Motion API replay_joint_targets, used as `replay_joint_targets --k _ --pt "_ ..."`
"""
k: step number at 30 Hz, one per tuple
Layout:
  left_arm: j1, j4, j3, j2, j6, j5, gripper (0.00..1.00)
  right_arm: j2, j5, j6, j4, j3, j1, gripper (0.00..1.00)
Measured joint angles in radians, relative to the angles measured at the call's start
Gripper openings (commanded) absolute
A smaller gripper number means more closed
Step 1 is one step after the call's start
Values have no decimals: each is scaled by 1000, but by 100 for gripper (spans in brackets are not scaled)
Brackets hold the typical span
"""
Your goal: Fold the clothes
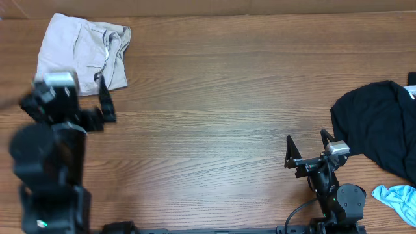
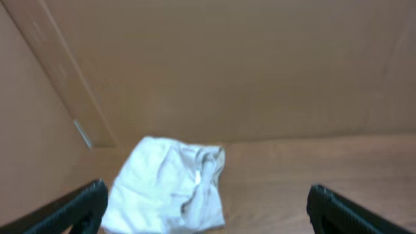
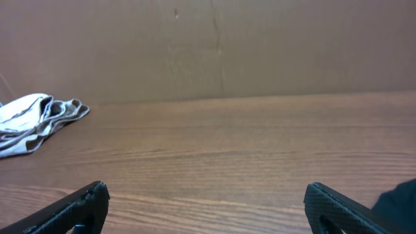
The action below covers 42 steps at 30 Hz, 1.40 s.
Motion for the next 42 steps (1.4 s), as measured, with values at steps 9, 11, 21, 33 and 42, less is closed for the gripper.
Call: replay_joint_targets --k 9,11,21,33,42 --pt "0 257 -558 -370 -94 38 100 0 0 0 0 0 0 100" --pt "0 317 -660 -427 -117 50 100 0 0 0 0 0 0 100" --pt "0 479 -938 -616 -200 90 100 0 0 0 0 0 0 100" --pt "0 336 -958 -696 -204 89 100 0 0 0 -1 0 0 100" --pt "0 336 -958 -696 -204 89 100 0 0 0 -1 0 0 100"
